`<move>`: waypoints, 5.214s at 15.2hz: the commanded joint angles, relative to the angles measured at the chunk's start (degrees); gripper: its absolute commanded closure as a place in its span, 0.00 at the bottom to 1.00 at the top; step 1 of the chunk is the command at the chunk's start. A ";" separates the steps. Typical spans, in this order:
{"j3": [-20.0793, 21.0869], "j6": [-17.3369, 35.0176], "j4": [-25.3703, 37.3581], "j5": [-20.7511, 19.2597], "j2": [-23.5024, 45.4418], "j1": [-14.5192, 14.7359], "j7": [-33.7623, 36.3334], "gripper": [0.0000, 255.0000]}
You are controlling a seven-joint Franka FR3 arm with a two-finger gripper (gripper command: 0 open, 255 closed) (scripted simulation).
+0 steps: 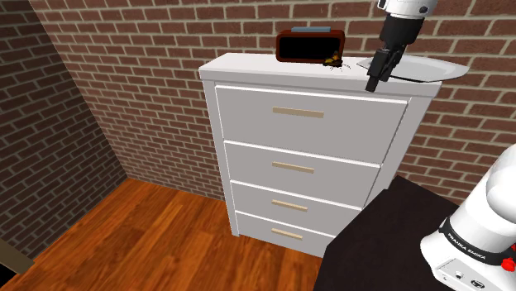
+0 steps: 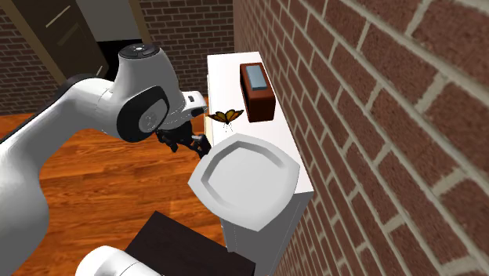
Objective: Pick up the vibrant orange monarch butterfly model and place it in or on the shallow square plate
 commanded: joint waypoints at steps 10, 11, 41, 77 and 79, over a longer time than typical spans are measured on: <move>9.51 -17.95 36.51 -3.44 32.51 -8.41 30.43 0.00; 10.04 -20.64 41.43 -4.16 36.46 -8.81 33.80 0.00; 9.89 -25.28 50.99 -5.84 47.78 -9.49 45.47 1.00; -1.29 -32.64 38.26 -10.05 25.39 -18.50 22.95 1.00; -1.36 -31.03 35.84 -9.93 24.59 -18.47 23.16 1.00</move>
